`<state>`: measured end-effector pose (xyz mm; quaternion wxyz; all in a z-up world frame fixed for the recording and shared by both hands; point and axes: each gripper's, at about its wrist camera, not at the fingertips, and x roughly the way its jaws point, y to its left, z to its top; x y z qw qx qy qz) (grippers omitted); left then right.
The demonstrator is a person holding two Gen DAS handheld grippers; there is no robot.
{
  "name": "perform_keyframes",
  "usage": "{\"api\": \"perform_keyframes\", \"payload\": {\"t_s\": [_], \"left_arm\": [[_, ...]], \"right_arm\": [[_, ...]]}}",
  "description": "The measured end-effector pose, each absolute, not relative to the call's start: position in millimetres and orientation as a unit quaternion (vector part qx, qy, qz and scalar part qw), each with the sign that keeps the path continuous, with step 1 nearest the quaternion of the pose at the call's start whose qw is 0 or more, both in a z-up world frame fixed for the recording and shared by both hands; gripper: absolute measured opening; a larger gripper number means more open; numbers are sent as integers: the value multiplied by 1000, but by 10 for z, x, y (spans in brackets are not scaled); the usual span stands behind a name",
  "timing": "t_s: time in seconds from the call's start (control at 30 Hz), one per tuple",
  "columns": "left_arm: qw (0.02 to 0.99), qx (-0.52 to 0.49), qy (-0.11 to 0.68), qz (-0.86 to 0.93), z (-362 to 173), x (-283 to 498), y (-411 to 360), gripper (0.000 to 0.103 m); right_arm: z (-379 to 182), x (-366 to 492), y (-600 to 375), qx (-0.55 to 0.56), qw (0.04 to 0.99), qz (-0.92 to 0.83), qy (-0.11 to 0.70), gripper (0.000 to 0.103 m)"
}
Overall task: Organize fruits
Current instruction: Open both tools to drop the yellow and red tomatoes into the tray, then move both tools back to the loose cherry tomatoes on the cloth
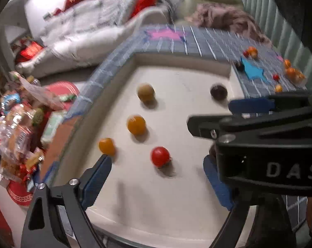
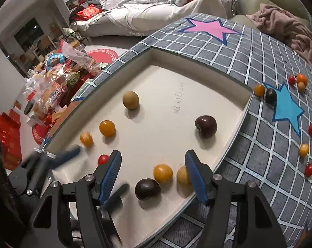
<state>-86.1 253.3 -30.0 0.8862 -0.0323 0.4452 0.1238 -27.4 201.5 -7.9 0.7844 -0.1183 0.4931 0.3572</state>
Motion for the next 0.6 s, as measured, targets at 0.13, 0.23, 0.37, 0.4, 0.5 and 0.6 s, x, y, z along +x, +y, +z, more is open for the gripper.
{"api": "perform_keyframes", "payload": {"t_s": [0.13,0.23,0.37,0.4,0.5,0.6], "left_arm": [[887,-26,446,115,-259,-858,2518,91],[888,-33,444,115,-189,-858,2527,91],[894,-43,433,104,-23,-850,2491,91],[896,-44,430,101,21,-841,2469,91],[903,-46,418,85,199,-789,2364,91],[907,-43,415,56,385,-669,2162,91]], "right_arm": [[30,-276,1900,-108,795,346,486,84],[129,-260,1751,-103,805,333,480,97],[273,-229,1440,-92,820,320,466,103],[303,-215,1344,-89,824,314,464,103],[358,-144,1022,-83,834,293,460,103],[353,-58,685,-86,847,259,457,103]]}}
